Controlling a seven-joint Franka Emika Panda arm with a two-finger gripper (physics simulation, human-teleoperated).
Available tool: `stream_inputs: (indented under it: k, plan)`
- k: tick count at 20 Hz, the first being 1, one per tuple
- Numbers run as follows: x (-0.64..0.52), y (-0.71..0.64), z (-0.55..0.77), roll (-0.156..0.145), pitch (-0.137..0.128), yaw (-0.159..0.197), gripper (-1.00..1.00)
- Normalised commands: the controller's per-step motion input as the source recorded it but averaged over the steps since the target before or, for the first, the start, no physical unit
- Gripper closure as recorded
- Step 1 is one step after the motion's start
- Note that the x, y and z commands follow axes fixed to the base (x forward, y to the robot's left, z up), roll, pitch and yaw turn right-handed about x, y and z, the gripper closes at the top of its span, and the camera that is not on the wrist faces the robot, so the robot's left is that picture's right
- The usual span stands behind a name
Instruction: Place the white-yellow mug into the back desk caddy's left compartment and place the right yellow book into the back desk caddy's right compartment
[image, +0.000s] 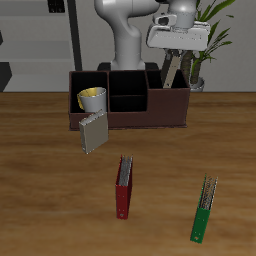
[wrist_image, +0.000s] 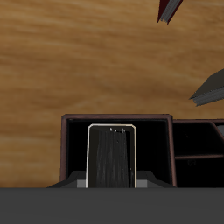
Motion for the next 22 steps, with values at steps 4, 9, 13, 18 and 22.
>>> stream_inputs:
  k: [4,9,13,18,22]
  plan:
    - [0.09,-0.07,-0.26,0.008,0.094,-0.043,1.0]
    - [0.15,0.0,-0.31,0.139,0.24,-0.103,-1.0]
    - [0.03,-0.12,-0.01,-0.016,0.016,-0.012,-1.0]
    - [0.04,-0.01,0.05,0.009,-0.008,0.019,-1.0]
    - [0.05,-0.05,0.15,-0.013,-0.026,0.013,-1.0]
